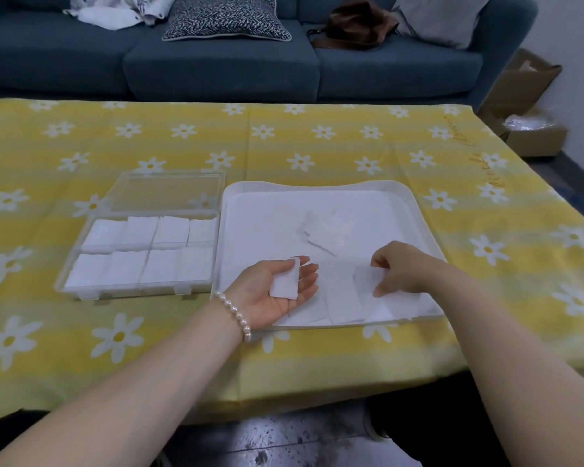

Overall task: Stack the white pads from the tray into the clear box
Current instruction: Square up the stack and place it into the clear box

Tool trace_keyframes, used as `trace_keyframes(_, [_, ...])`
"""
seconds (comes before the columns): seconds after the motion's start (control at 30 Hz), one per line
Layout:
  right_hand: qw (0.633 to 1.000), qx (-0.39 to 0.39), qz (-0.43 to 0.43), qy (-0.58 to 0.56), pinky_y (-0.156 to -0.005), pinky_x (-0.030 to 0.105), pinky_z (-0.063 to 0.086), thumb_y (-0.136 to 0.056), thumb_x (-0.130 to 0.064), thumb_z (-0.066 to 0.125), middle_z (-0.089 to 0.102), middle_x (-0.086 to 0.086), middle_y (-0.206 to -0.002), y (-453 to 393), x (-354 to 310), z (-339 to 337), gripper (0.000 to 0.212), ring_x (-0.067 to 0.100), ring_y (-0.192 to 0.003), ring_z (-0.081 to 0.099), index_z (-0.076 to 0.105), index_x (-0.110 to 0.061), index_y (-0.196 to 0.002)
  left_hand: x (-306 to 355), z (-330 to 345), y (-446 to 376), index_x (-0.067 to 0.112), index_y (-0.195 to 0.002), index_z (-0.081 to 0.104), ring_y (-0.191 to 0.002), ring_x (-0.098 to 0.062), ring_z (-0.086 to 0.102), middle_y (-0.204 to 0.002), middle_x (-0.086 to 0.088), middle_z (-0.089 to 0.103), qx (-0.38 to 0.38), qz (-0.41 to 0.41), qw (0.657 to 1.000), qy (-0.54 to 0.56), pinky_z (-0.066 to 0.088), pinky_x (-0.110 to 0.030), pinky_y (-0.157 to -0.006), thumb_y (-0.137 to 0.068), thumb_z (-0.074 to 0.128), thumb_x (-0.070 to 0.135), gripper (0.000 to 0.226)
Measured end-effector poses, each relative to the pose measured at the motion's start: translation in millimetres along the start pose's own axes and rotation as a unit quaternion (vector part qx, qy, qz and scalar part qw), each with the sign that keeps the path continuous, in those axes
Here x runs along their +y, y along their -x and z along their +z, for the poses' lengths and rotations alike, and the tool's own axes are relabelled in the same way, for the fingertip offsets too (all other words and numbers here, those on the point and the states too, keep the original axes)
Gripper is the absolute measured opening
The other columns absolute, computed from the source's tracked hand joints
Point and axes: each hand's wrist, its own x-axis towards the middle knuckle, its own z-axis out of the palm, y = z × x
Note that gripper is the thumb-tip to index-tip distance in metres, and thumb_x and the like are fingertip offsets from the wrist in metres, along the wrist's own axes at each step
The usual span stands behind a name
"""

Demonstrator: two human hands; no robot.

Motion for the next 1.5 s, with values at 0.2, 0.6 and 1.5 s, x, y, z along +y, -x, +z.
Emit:
trace_keyframes(0.2, [0.997,0.022,0.018,-0.071,-0.047,0.024,0.036,-0.071,-0.004,0.075,0.052,0.004,-0.065,0,2,-6,0.024,0.019,-0.058,0.047,0.052,-0.010,-0.070,-1,2,-1,0.000,-0.097,0.060,-0.060,-0.022,0.068,-0.076,-0.015,0.069,0.000,0.005,1.000,0.007,0.058,-0.032,-0.060,-0.097,0.042,0.005,0.019])
trace_keyframes(0.6, [0.838,0.124,-0.015,-0.532,-0.048,0.023,0.044,-0.073,0.000,0.075,0.058,0.008,-0.069,9,-62,7,0.017,0.018,-0.058,0.055,0.058,-0.004,-0.076,0,8,-6,0.004,-0.106,0.059,-0.091,-0.026,0.062,-0.105,-0.015,0.065,0.003,0.070,0.996,0.052,0.056,-0.036,-0.075,-0.100,0.043,0.025,0.027])
trace_keyframes(1.5, [0.814,-0.031,-0.008,-0.580,-0.043,0.020,0.043,-0.073,0.002,0.075,0.059,0.007,-0.072,15,-97,52,0.026,0.014,-0.054,0.056,0.052,-0.009,-0.080,4,-2,-13,0.005,-0.102,0.057,-0.091,-0.024,0.065,-0.103,-0.013,0.065,0.010,0.109,0.992,0.057,0.057,-0.038,-0.070,-0.099,0.043,0.012,0.016])
